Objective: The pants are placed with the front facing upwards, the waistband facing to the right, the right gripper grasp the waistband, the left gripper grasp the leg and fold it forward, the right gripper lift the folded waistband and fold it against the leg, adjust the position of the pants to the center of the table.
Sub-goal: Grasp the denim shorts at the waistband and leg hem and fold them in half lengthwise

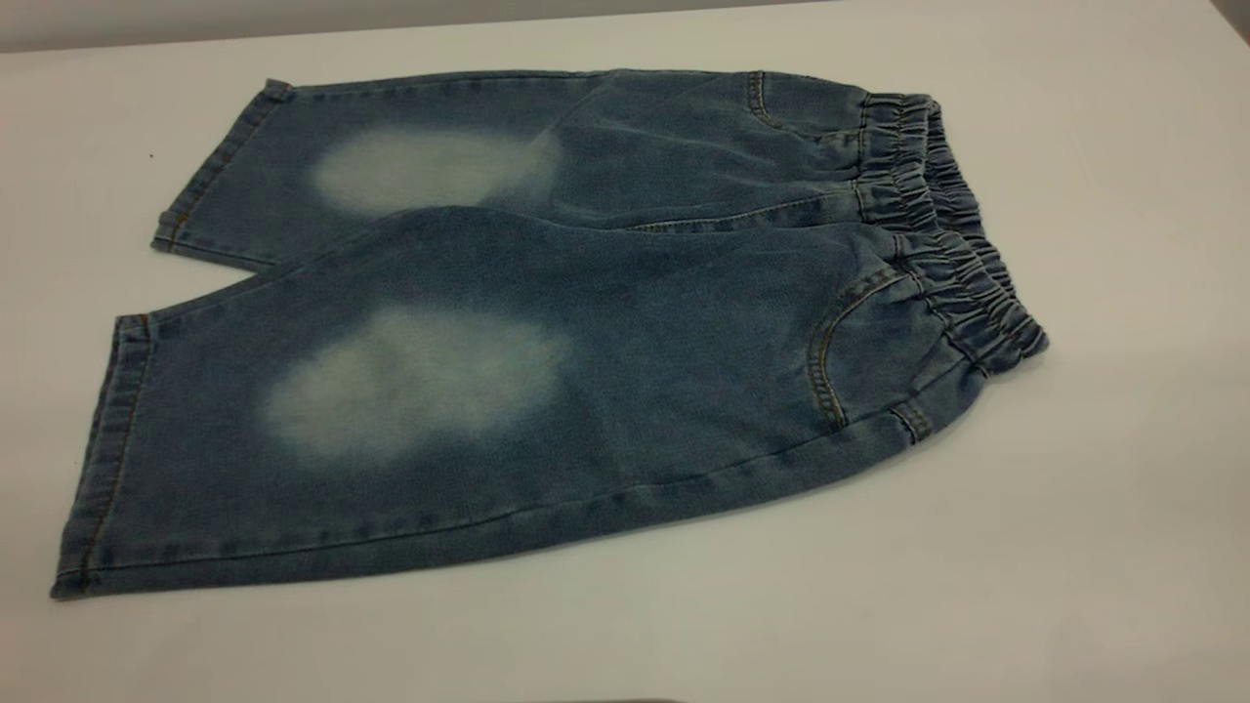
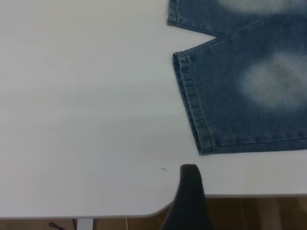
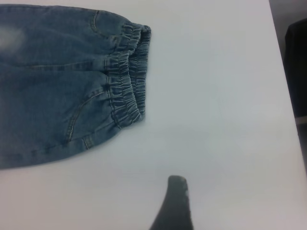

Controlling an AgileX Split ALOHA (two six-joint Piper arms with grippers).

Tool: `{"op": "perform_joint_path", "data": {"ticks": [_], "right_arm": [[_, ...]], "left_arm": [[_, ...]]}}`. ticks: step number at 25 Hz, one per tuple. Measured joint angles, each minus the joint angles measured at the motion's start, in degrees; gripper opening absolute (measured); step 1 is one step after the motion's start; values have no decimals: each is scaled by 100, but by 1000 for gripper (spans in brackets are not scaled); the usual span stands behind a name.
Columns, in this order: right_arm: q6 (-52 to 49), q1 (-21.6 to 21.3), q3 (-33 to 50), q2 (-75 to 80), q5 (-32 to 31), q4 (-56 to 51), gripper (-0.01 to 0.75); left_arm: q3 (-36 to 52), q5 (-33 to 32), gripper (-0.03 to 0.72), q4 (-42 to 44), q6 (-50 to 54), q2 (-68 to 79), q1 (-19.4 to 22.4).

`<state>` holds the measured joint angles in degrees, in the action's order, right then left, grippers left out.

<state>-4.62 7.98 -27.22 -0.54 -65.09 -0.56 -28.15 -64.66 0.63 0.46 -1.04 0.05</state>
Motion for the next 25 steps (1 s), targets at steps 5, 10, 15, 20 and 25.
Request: {"op": "perform_joint_path", "data": {"ticks": [5, 10, 15, 20, 25], "right_arm": [[0, 0, 0, 0, 0, 0, 568], [0, 0, -43, 0, 112, 12, 568], [-245, 0, -589, 402, 471, 56, 568], [-439, 0, -931, 1813, 1230, -8, 568], [-461, 0, -946, 3590, 2183, -590, 568]], "left_arm": [[0, 0, 547, 0, 0, 0, 0], [0, 0, 547, 0, 166, 27, 0], [-297, 291, 547, 10, 300, 809, 0], [-813, 1255, 547, 13, 401, 2451, 0], [-1227, 2264, 547, -147, 564, 4447, 0]]}}
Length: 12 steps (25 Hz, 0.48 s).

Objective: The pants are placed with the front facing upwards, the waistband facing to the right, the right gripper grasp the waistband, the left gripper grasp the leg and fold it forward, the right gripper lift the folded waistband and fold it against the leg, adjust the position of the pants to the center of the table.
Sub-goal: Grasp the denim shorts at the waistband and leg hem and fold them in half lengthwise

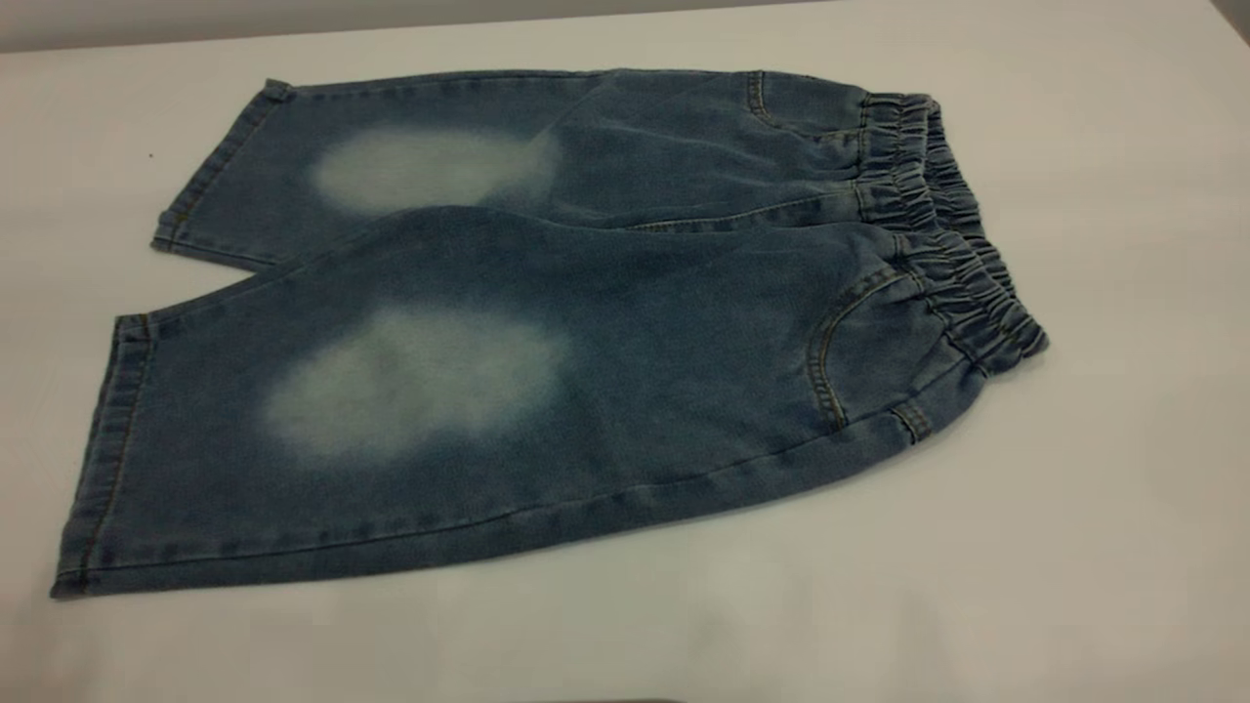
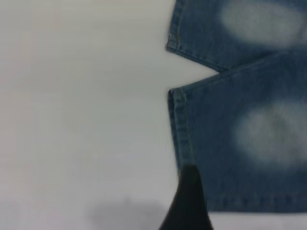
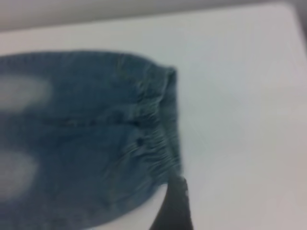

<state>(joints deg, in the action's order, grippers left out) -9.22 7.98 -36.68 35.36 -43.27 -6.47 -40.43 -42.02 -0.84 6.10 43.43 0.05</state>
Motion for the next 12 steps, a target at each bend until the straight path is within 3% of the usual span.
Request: {"op": "perform_joint_path", "data": {"ticks": [6, 12], "right_arm": [[243, 0, 0, 2204, 756, -712, 568], [1491, 0, -24, 4099, 1220, -2051, 568]], "left_arm": [[-265, 1344, 547, -1105, -377, 1677, 0], [-305, 2108, 547, -1772, -1361, 2569, 0]]}}
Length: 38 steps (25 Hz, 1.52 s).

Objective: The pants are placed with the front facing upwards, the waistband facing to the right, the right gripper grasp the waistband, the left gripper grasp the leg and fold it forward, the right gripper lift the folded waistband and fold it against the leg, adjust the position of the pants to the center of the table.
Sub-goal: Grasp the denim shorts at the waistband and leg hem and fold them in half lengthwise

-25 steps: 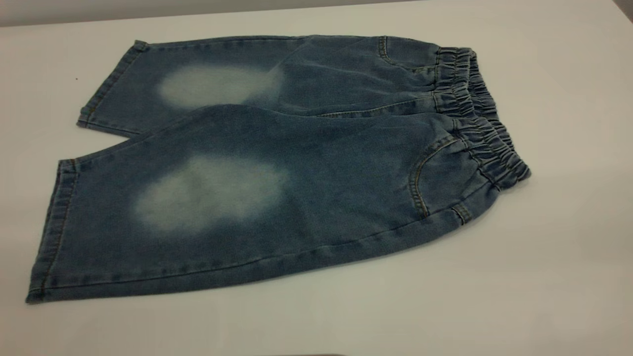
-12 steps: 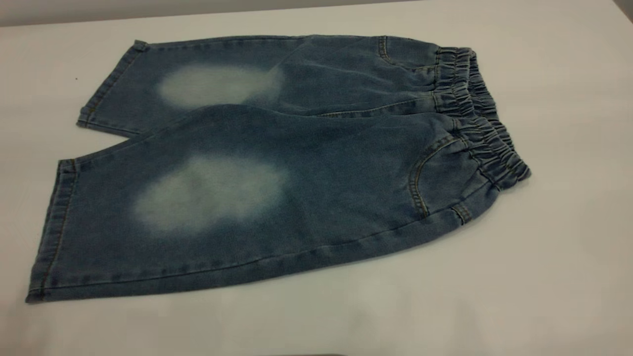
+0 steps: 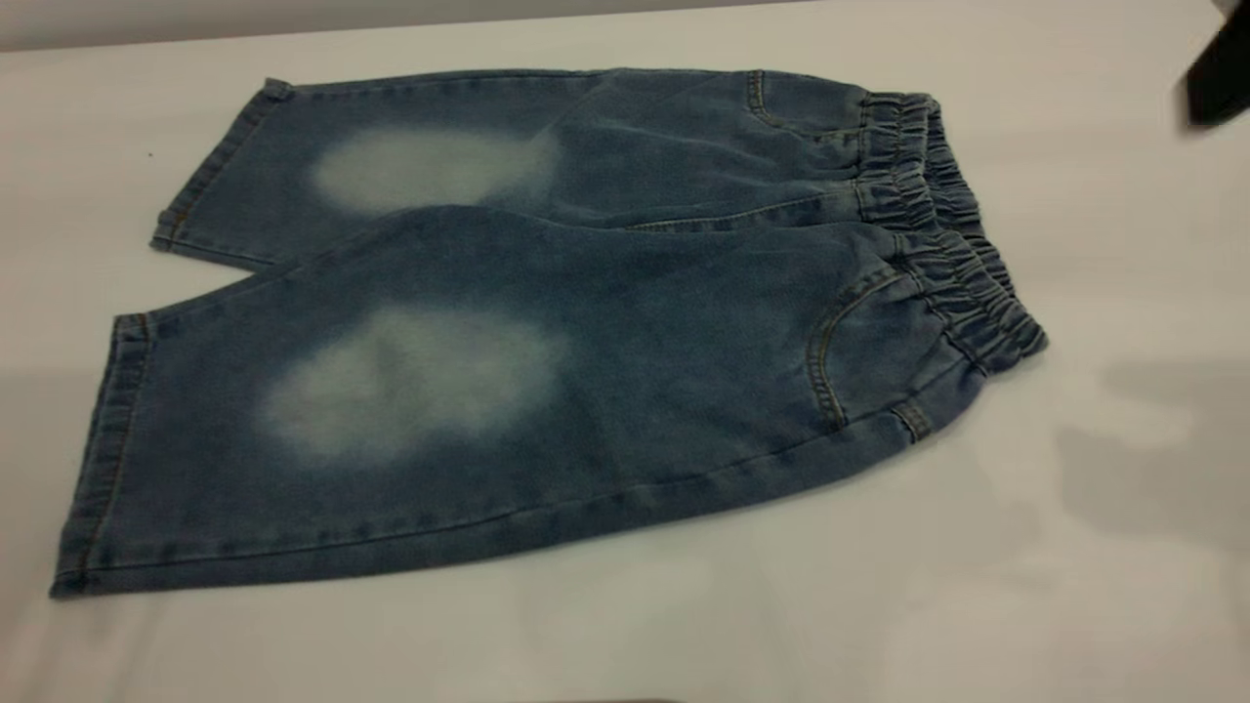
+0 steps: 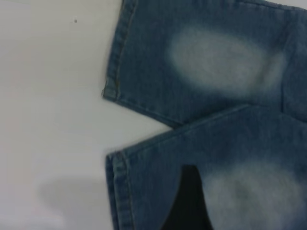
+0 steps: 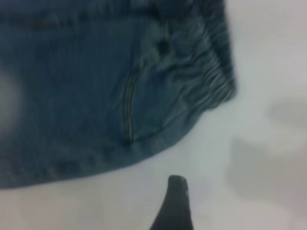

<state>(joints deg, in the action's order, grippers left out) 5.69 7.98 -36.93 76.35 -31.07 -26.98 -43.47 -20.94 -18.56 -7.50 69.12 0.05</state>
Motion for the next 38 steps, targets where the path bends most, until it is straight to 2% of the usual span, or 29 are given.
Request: {"op": "perform_joint_path", "data": {"ticks": [9, 15, 25, 38], "right_arm": [[3112, 0, -99, 2034, 778, -2948, 568], [4839, 0, -590, 3078, 799, -4466, 568], [5265, 0, -813, 3903, 993, -4882, 568], [5378, 0, -843, 4110, 1261, -4955, 568]], "left_arm": [[-1, 445, 547, -84, -222, 248, 0], [-12, 524, 547, -89, -228, 248, 0], [-12, 524, 547, -94, -229, 248, 0], [-18, 529, 547, -94, -229, 250, 0]]}}
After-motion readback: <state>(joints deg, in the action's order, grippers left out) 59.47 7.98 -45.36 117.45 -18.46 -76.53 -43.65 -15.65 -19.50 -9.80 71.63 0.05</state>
